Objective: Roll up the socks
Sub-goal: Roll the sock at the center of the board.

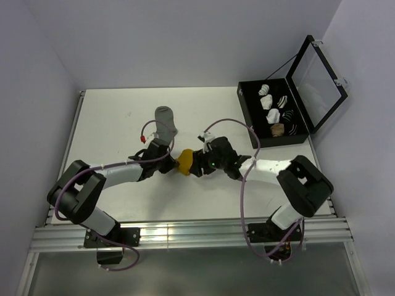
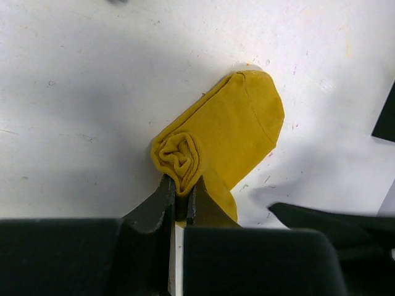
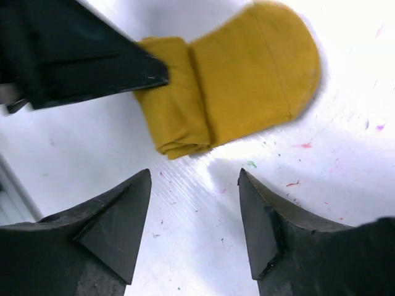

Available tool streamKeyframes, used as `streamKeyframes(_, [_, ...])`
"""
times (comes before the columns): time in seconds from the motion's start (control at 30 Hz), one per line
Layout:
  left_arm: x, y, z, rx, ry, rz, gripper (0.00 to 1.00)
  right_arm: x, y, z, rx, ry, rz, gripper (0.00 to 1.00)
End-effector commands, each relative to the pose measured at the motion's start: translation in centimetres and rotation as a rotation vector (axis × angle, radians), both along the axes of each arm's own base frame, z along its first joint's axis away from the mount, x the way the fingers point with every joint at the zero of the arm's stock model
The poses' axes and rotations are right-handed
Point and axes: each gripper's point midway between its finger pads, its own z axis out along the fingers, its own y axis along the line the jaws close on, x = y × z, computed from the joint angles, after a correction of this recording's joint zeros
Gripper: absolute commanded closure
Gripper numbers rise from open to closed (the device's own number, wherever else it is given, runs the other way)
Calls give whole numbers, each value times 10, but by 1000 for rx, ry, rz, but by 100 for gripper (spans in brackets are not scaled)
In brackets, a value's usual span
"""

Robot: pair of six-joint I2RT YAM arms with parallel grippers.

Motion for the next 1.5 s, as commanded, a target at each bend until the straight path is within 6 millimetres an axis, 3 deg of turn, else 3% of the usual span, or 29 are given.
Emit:
streamKeyframes(0.0, [-4,5,-7,81,41,-24,100,26,-4,39,-105,-361,-77,33])
streamKeyframes(0.2, [-5,5,-9,109,66,-50,100,14,20,52,-199,-532,-28,29])
streamKeyframes(0.3, [-6,3,-10,112,76,-57,100,8,36,49,-232,-562,10,29])
streamKeyframes(0.6, [-6,0,-7,106,80,-78,100,1,60,24,-372,-642,88,31])
streamKeyframes(0.87, [-8,-2,-7,92,80,-88,100,2,59,-3,-481,-662,96,36])
streamKeyframes(0.97, [-8,-3,-5,88,76,-89,100,3,57,-14,-510,-654,101,46])
streamKeyframes(1.03, [-8,-3,-4,88,76,-93,100,1,57,-14,-508,-649,103,65])
streamKeyframes(1.07, [-8,-3,-3,86,74,-93,100,0,57,-14,-502,-643,107,81])
streamKeyframes(1.1, [-8,-3,-3,83,70,-94,99,0,56,-15,-506,-638,108,91])
streamKeyframes(1.17, [-9,-3,-1,75,61,-99,96,-1,57,-14,-501,-629,111,100])
streamKeyframes(1.3, [-8,-1,8,54,21,-79,67,-13,58,-17,-413,-510,179,100])
streamKeyframes(1.37, [-7,3,12,56,1,-59,59,-14,57,-16,-376,-457,198,100])
streamKeyframes(1.4, [-7,4,15,50,-7,-50,49,-16,55,-14,-354,-419,198,100])
streamKeyframes(1.47, [-5,9,21,42,-35,-25,43,-16,57,-10,-267,-322,219,100])
